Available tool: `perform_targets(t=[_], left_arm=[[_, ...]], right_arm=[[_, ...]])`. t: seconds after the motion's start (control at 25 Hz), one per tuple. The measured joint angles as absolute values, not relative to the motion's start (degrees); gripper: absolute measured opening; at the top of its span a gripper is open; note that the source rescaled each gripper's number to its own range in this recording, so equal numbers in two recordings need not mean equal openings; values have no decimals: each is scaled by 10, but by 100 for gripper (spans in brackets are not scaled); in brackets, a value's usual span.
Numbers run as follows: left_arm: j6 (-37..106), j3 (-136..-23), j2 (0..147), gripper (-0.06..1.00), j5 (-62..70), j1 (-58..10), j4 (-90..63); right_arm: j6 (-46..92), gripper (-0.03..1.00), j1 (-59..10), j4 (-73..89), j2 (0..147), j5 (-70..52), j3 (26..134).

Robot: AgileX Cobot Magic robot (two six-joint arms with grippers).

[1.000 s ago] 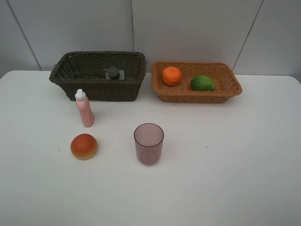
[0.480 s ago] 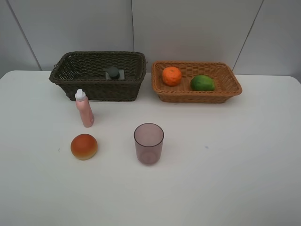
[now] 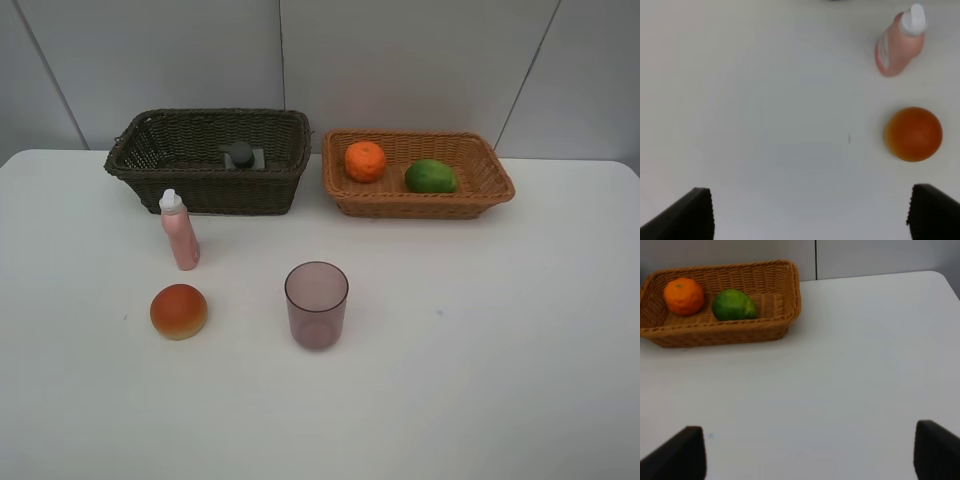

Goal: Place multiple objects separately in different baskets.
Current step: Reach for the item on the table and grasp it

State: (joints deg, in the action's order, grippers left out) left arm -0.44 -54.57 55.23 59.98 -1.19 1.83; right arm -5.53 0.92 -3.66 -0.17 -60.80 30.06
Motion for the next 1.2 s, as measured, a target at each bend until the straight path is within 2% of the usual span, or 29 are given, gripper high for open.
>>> perform_targets(t=[0.44,0.72,1.08,1.2], left_arm=[[-42,-563,694,100,543,-166,49],[-86,-634,794,100,544,-240,74],[-72,-744,911,100,547,-367,72],[-49,-776,953,100,548,-390,54]], right_arm=[[-55,84,9,-37,-2,-608,301],[-55,84,9,-37,-2,-608,301],[-55,84,9,-37,-2,-608,301],[-55,84,9,-37,-2,-608,301]])
